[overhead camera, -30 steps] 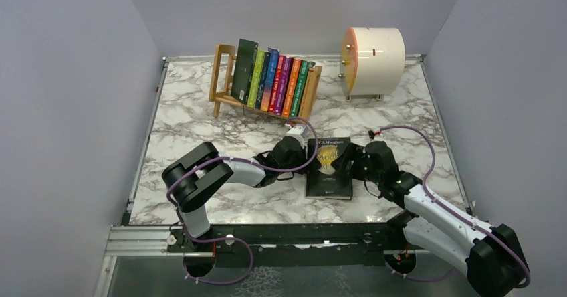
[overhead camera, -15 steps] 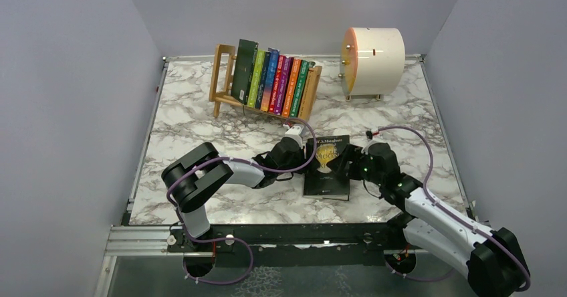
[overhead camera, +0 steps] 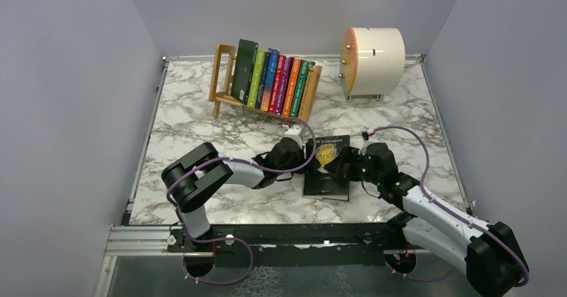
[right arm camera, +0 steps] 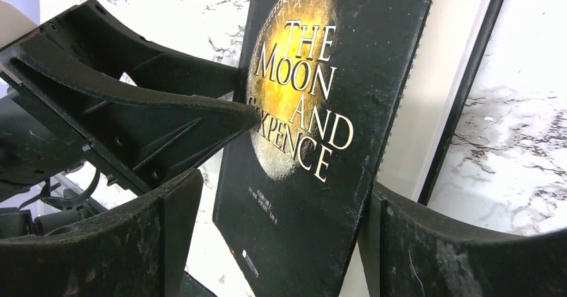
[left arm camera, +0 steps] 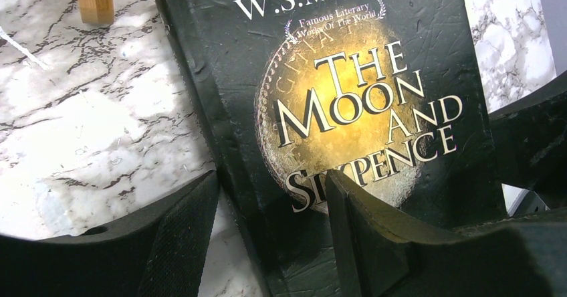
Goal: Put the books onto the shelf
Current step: Pick up the book from the center of the board.
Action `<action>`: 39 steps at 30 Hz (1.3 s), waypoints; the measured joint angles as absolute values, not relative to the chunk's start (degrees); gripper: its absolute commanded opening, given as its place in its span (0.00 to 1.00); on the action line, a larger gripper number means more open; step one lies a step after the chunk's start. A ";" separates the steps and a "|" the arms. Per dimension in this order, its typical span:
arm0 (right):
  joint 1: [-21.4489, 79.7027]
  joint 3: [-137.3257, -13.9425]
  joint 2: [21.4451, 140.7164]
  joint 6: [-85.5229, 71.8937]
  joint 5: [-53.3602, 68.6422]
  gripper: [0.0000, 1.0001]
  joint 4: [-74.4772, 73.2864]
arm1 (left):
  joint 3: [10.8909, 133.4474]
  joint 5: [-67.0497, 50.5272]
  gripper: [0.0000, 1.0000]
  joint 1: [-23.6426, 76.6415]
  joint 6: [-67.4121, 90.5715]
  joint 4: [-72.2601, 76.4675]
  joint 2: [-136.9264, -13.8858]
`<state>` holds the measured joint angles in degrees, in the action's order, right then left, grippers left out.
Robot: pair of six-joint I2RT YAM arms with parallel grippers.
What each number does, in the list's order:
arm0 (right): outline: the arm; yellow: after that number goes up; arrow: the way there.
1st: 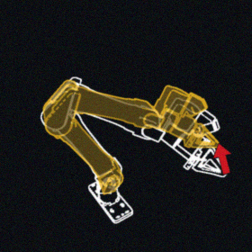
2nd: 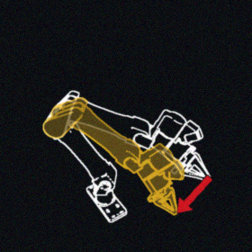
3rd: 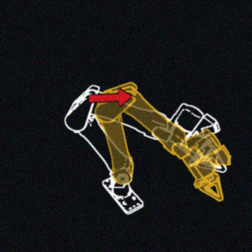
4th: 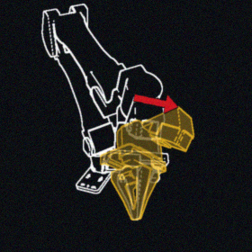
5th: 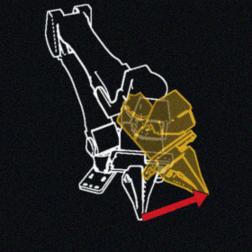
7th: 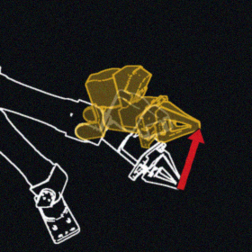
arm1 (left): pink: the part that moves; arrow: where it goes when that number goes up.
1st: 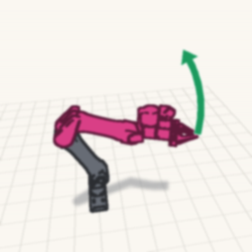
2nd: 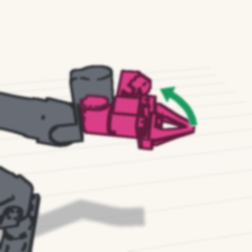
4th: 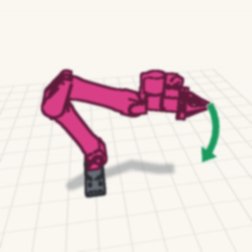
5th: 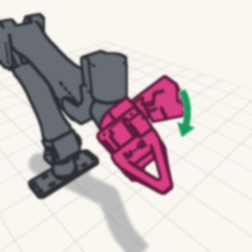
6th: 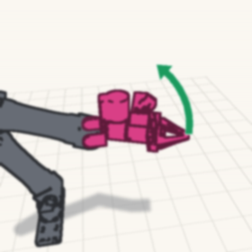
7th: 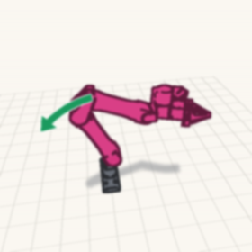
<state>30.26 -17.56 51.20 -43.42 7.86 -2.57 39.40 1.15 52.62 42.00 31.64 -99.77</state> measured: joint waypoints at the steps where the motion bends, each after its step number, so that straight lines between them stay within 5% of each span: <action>1: 30.26 -17.63 50.94 -43.40 7.86 0.77 -2.85 | 39.40 1.15 0.52 52.62 42.11 31.66 -99.77; 19: 30.30 -17.74 56.84 -42.17 12.21 0.74 0.54 | 39.40 1.13 0.52 52.62 42.35 31.66 -99.77; 26: 30.28 -17.72 57.32 -42.19 12.73 0.39 1.39 | 39.40 1.13 0.52 52.62 42.65 31.97 -99.59; 39: 30.28 -15.11 57.19 -43.75 14.00 0.25 6.09 | 37.19 2.24 0.52 52.53 42.81 32.86 -97.47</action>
<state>30.28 -15.11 57.19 -43.75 14.00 6.09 37.19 2.24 52.53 42.81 32.86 -97.47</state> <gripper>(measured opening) 0.286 0.516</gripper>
